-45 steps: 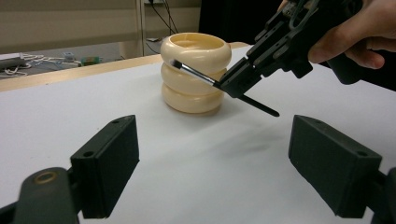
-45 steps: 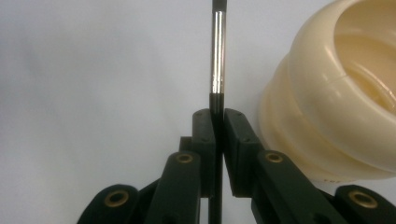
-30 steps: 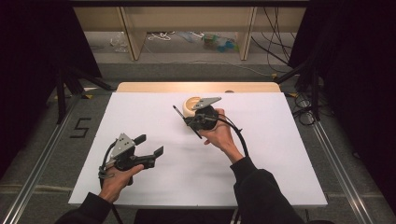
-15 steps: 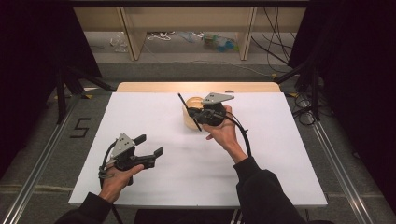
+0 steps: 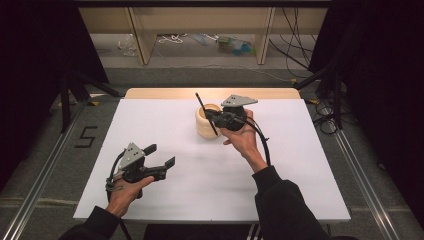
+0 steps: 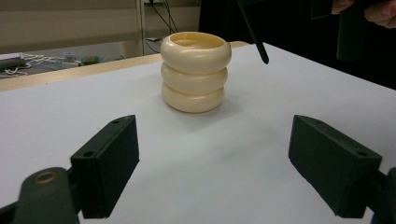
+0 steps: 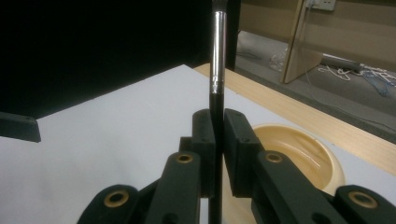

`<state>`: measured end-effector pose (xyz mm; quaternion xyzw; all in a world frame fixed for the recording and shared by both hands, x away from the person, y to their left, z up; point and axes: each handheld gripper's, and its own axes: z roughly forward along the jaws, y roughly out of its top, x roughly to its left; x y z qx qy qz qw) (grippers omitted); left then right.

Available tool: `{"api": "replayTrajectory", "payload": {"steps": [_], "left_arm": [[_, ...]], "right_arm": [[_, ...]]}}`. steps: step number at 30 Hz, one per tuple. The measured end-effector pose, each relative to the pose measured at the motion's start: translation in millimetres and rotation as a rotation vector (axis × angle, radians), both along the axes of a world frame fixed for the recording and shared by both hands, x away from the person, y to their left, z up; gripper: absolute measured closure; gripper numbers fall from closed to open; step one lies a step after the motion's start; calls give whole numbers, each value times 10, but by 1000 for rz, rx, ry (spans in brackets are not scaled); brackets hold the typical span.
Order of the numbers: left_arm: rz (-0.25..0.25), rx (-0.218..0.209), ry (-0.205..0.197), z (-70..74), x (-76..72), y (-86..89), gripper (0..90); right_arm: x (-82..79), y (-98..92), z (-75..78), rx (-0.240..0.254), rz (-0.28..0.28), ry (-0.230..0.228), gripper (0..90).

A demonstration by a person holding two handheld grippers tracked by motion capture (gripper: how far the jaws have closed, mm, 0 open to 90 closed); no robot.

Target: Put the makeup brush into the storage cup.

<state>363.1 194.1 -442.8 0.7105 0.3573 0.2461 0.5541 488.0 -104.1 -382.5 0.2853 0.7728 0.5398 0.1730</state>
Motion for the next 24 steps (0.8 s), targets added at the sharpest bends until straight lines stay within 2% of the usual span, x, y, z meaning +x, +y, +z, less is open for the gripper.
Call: {"api": "replayTrajectory", "payload": {"steps": [6,7,8,14,16,17,19,22,24], "left_arm": [[2,-3,3,-1,-2,-2,160],[2,-3,3,0,-1,-1,160],[1,-1,1,0,2,0,160],[1,-1,2,0,-1,0,160],[2,-3,3,0,0,0,160],[1,0,0,0,3,1,160],[1,-2,3,-1,0,-1,160],[2,0,-1,1,3,3,160],[3,-2,1,0,1,1,160]], "right_arm": [[22,-43,49,17,-9,-1,838],[33,-50,55,21,-16,-16,838],[34,-60,66,17,-16,-5,838],[70,-104,74,27,-38,-3,838],[96,-116,71,30,-45,-28,838],[93,-119,75,31,-43,-8,838],[112,-126,82,27,-60,-37,838],[120,-131,113,31,-55,-21,838],[135,-135,135,25,-64,-40,838]]}}
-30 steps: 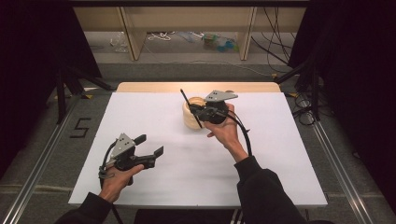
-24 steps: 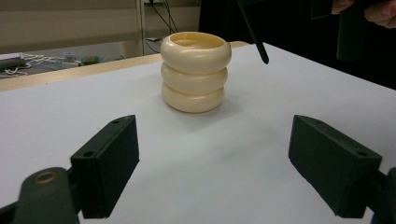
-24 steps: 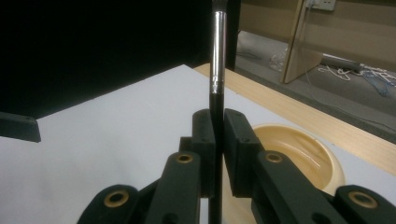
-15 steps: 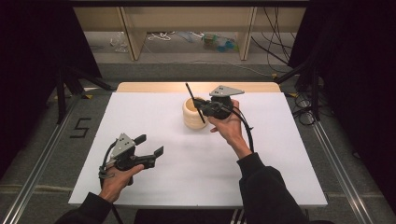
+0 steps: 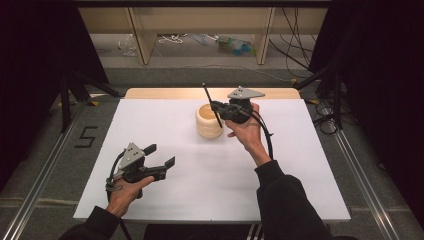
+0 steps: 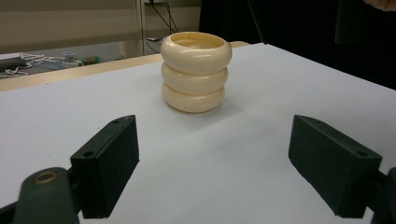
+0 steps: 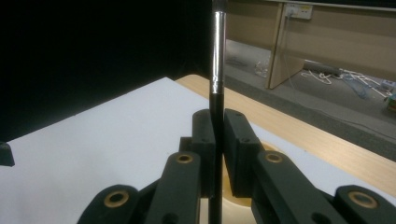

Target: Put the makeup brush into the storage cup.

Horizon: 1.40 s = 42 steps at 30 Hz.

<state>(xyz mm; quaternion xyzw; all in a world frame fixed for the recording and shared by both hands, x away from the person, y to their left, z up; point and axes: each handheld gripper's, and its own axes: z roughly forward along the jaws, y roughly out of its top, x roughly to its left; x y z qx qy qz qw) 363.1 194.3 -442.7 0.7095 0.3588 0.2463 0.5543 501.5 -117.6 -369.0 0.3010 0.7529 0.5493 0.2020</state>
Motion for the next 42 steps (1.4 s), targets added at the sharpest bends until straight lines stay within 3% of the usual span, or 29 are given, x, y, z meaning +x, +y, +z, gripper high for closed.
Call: {"api": "replayTrajectory", "payload": {"steps": [4,5,7,13,16,19,25,26,32,37,38,42], "left_arm": [[-1,-2,2,-1,-3,-3,160],[16,-32,45,-7,-38,-24,160],[16,-31,44,-7,-35,-23,160],[14,-21,30,-5,-25,-15,160],[-2,12,-14,5,8,9,160],[21,-16,26,0,-25,-9,160],[26,-27,48,-1,-43,-16,160],[-67,231,-157,82,120,150,160],[-71,241,-170,89,126,156,160],[-68,239,-167,88,123,155,160],[26,-28,38,1,-40,-16,160],[26,-10,20,5,-28,-3,160]], "right_arm": [[37,-3,26,-11,-9,-4,838],[48,-3,27,-5,-13,-4,838],[66,-8,28,-3,-17,2,838],[114,2,44,-1,-27,3,838],[140,22,59,-6,-28,-6,838],[176,39,77,-8,-37,-6,838],[248,76,93,-9,-60,-12,838],[254,81,103,-12,-54,-2,838],[309,104,117,-11,-68,-10,838],[342,116,115,-13,-79,-4,838],[342,124,116,-15,-80,-1,838],[367,152,108,-20,-80,-7,838]]}}
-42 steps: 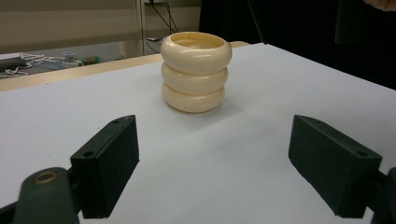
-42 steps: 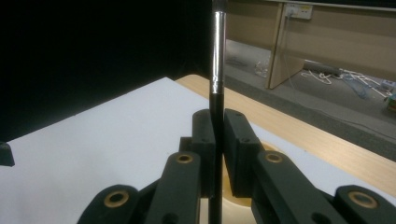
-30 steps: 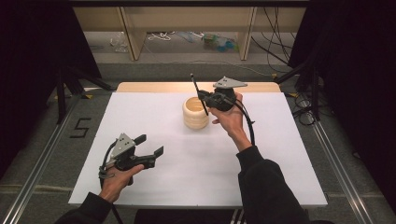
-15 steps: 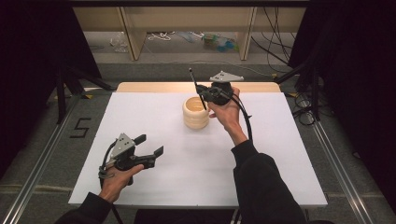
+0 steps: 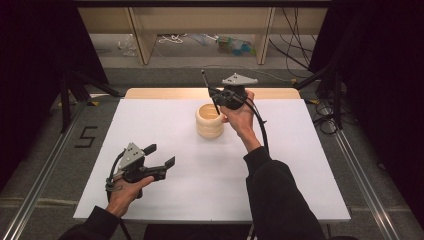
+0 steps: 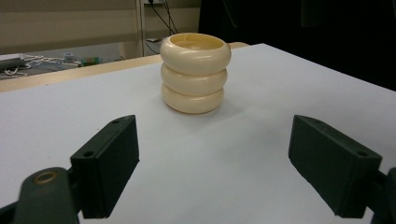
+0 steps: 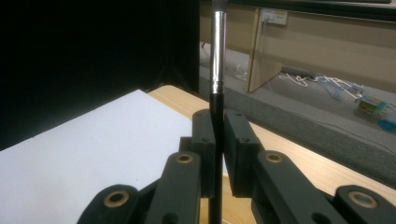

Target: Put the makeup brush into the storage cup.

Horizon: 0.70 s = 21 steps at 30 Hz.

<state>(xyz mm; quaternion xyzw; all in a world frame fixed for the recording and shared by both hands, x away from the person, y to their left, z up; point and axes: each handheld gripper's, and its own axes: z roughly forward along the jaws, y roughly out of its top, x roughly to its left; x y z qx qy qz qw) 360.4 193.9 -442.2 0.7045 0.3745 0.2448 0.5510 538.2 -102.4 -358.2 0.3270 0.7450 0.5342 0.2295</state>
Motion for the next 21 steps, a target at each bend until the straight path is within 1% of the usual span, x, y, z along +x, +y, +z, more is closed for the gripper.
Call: {"api": "replayTrajectory", "payload": {"steps": [1,2,4,5,6,8,9,10,14,15,19,20,21], "left_arm": [[2,0,0,0,0,0,160],[3,20,-20,5,14,15,160],[7,12,-12,3,8,11,160],[6,-6,7,0,-4,-2,160],[4,-13,14,-2,-10,-7,160],[3,-17,19,-3,-13,-11,160],[4,-23,24,-5,-15,-15,160],[-1,-27,31,-6,-20,-19,160],[-1,-22,29,-5,-20,-17,160],[-2,-21,29,-5,-19,-18,160],[-1,-26,31,-5,-20,-19,160],[-1,-23,29,-4,-19,-16,160],[-1,-23,29,-4,-19,-15,160]], "right_arm": [[2,13,0,1,-2,8,838],[15,17,-1,-6,-4,-7,838],[31,38,-2,-4,-6,-8,838],[37,42,0,-11,-6,-8,838],[45,53,-1,-9,-7,-3,838],[58,63,-7,-14,-10,-3,838],[65,73,-15,-8,-10,5,838],[76,74,-18,-12,-15,-2,837],[96,93,-33,-18,-21,-4,838],[102,103,-40,-13,-20,-3,838],[118,124,-60,-18,-23,4,838],[128,129,-68,-18,-21,-3,838],[127,135,-71,-18,-23,9,838]]}}
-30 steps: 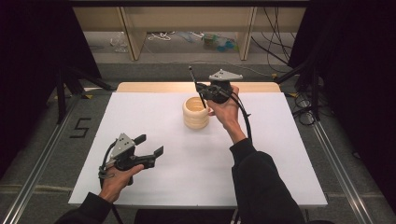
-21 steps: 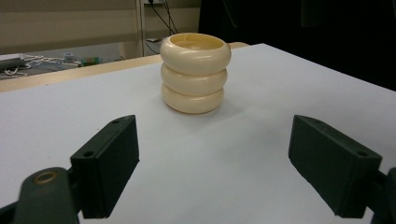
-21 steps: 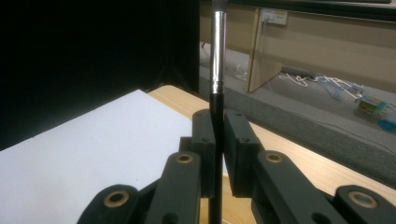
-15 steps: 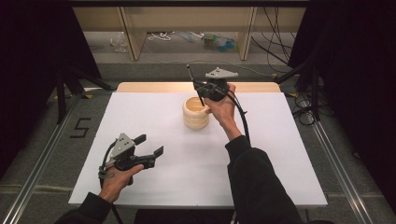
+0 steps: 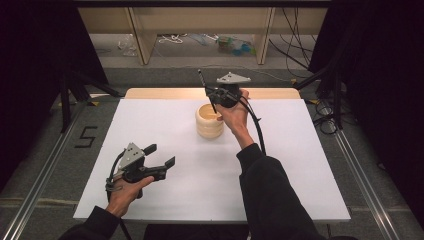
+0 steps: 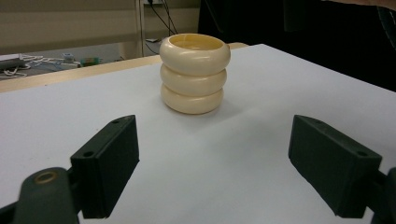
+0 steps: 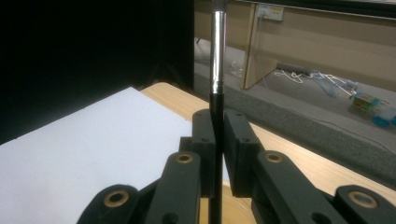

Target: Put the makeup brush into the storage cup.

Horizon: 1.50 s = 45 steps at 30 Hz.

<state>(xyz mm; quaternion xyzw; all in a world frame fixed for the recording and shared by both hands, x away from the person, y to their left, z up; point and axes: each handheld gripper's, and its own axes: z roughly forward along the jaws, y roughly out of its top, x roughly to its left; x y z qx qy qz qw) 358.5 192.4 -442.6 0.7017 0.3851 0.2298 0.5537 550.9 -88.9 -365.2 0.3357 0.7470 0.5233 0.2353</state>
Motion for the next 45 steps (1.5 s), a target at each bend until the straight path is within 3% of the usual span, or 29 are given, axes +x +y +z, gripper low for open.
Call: {"api": "replayTrajectory", "payload": {"steps": [35,45], "left_arm": [[-3,-6,2,3,-2,-2,160],[-4,-25,17,2,-14,-15,160]], "right_arm": [[89,97,-190,-27,-13,14,837],[97,117,-225,-34,-16,26,837]]}}
